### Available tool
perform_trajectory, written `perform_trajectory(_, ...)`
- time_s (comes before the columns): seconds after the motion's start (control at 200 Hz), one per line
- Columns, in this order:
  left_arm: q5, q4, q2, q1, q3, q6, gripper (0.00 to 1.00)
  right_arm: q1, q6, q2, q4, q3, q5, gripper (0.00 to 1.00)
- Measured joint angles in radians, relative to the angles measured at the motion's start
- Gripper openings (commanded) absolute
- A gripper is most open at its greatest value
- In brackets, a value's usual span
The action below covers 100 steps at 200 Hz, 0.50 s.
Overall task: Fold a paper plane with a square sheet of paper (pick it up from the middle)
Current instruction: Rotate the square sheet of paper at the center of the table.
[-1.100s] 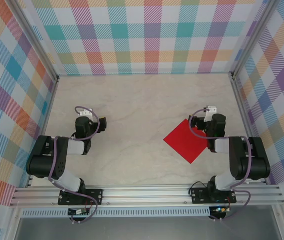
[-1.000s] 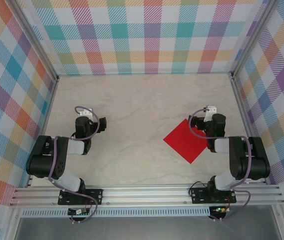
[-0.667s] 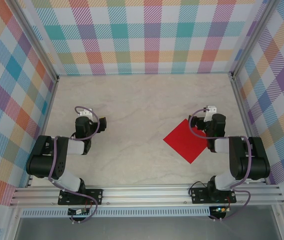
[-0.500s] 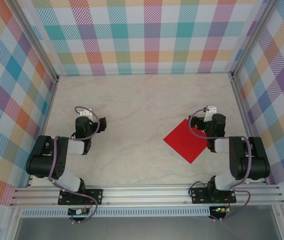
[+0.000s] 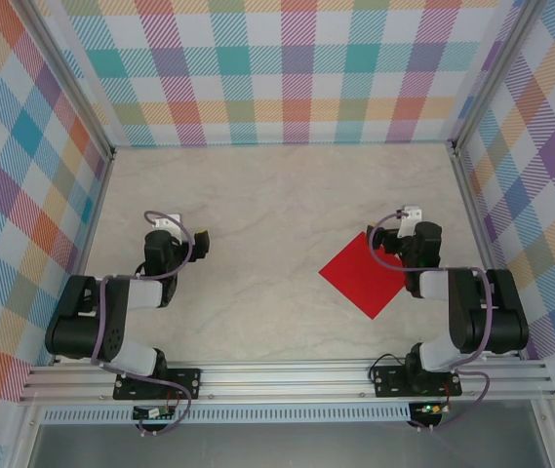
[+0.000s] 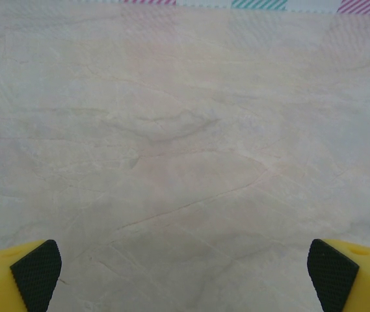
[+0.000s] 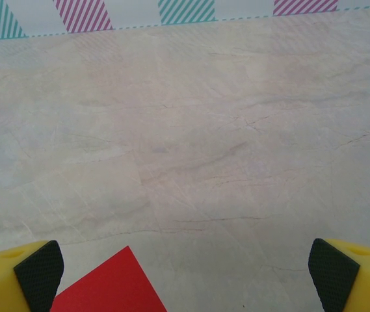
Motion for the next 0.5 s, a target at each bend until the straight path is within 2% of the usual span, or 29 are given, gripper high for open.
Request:
perform_trajectory(0.27, 0.010, -0.144, -0.272, 0.001, 0.002, -0.045, 1.00, 0.000, 0.021, -0.378, -0.402, 0.064, -0.023, 1.00)
perform_trajectory(0.38, 0.013, -0.241, -0.360, 0.001, 0.015, -0.080, 1.00, 0.000, 0.091, -0.512, -0.575, 0.095, -0.042, 1.00)
perform_trajectory(0.5, -0.002, -0.373, -0.455, 0.001, 0.060, -0.159, 1.00, 0.000, 0.223, -0.566, -0.790, 0.180, -0.057, 1.00)
